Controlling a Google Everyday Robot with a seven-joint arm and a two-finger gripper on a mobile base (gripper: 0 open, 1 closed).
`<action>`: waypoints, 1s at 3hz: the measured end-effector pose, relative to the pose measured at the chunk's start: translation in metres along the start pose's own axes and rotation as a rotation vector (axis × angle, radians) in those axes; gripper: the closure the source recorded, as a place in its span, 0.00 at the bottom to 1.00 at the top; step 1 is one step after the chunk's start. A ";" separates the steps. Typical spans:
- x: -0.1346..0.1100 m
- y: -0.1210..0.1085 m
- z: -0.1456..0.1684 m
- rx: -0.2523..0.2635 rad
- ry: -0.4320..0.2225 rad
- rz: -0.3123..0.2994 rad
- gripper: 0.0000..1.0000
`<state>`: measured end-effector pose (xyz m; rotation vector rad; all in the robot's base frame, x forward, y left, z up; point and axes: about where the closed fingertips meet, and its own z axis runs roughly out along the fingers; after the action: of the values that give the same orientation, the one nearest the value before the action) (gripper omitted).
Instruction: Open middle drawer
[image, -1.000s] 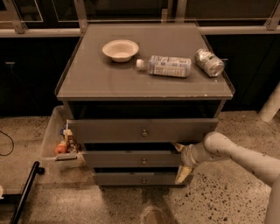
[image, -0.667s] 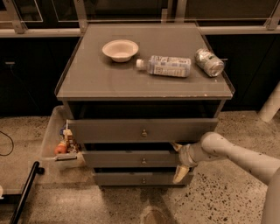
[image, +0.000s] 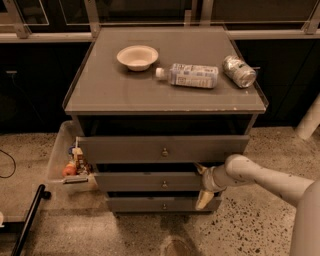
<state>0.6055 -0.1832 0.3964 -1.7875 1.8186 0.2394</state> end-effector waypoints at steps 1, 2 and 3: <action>0.000 0.000 0.000 0.000 0.000 0.000 0.00; 0.000 0.000 0.000 0.000 0.000 0.000 0.19; 0.000 0.001 0.000 -0.001 0.000 0.000 0.43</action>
Offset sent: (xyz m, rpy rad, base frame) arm 0.0000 0.0000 0.0000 0.0000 0.0000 -0.0002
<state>0.6049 -0.1831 0.3961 -1.7882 1.8192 0.2397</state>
